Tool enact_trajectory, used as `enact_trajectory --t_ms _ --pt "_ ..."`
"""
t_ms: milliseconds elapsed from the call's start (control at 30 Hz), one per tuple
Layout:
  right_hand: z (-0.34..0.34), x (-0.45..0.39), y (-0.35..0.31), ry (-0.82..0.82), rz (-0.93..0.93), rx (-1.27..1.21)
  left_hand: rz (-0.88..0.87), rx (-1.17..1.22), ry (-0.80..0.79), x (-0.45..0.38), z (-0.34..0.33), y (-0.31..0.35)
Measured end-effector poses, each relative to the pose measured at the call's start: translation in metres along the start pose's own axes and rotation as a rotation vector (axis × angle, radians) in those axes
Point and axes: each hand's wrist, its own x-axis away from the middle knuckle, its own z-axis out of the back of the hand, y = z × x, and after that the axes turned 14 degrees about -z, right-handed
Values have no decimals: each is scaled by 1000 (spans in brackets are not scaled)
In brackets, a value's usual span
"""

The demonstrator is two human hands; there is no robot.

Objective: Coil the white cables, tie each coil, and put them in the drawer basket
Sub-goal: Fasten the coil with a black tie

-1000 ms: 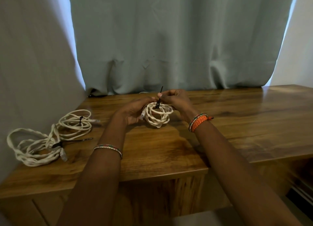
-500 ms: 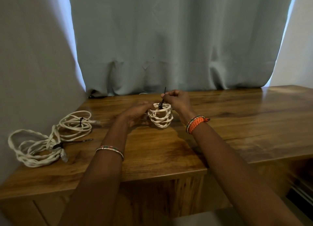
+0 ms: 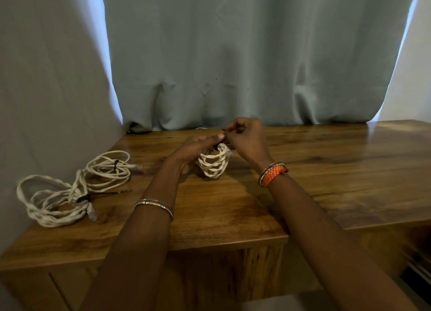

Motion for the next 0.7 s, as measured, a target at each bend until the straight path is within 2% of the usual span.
enact_trajectory --t_ms 167,367,467,567,700 --pt "1 2 -7 -22 -83 -192 19 156 -86 0 -7 8" --pt "-2 5 -12 198 42 -160 62 252 -103 -1 -18 12" --pt "1 3 -10 270 44 -187 59 244 -102 -2 -18 9" --pt "4 4 -7 226 59 -110 23 192 -102 -2 -15 8" --pt "4 9 -7 109 175 84 -58 200 -24 -1 -7 10"
